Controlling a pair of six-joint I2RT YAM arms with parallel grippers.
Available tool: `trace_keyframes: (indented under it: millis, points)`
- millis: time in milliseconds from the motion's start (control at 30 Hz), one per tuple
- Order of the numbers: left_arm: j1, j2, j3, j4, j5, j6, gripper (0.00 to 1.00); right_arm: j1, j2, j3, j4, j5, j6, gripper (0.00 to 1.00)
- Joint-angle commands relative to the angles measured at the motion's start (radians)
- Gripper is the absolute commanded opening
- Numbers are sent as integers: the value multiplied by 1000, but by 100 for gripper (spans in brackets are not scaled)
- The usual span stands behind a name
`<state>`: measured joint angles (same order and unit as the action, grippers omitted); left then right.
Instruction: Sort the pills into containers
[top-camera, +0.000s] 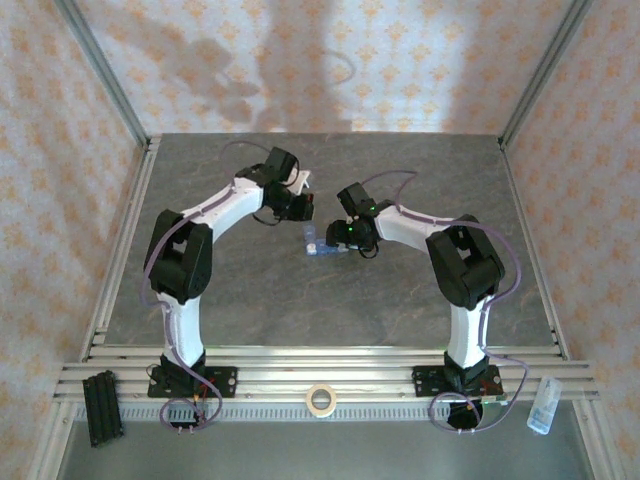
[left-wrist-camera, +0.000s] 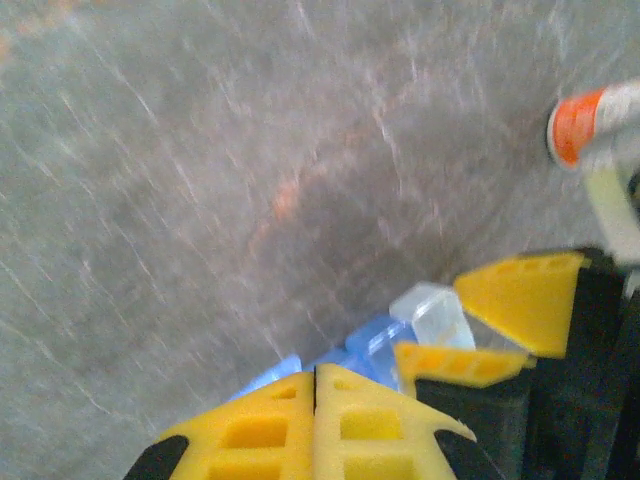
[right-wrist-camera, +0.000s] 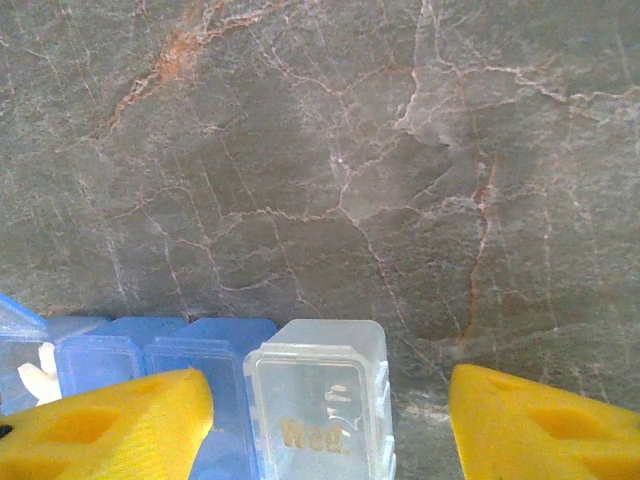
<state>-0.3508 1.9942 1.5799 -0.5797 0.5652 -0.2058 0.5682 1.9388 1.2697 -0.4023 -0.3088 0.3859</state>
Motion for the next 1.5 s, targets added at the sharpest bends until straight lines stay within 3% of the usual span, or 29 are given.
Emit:
trace_keyframes:
  millis: [0, 200, 367, 800, 1467]
  points:
    - [23, 75, 84, -43, -30, -8, 1, -2, 45, -52, -84, 52, 2, 66]
    - [37, 213, 227, -170, -10, 29, 1, -1, 43, -50, -87, 57, 1, 66]
    - [37, 245, 248, -217, 11, 56, 2, -1, 43, -49, -89, 57, 1, 66]
    - [33, 200, 184, -230, 109, 68, 1, -1, 51, -48, -85, 59, 5, 66]
    - [-25, 58, -2, -185, 137, 68, 2, -2, 46, -68, -73, 63, 10, 66]
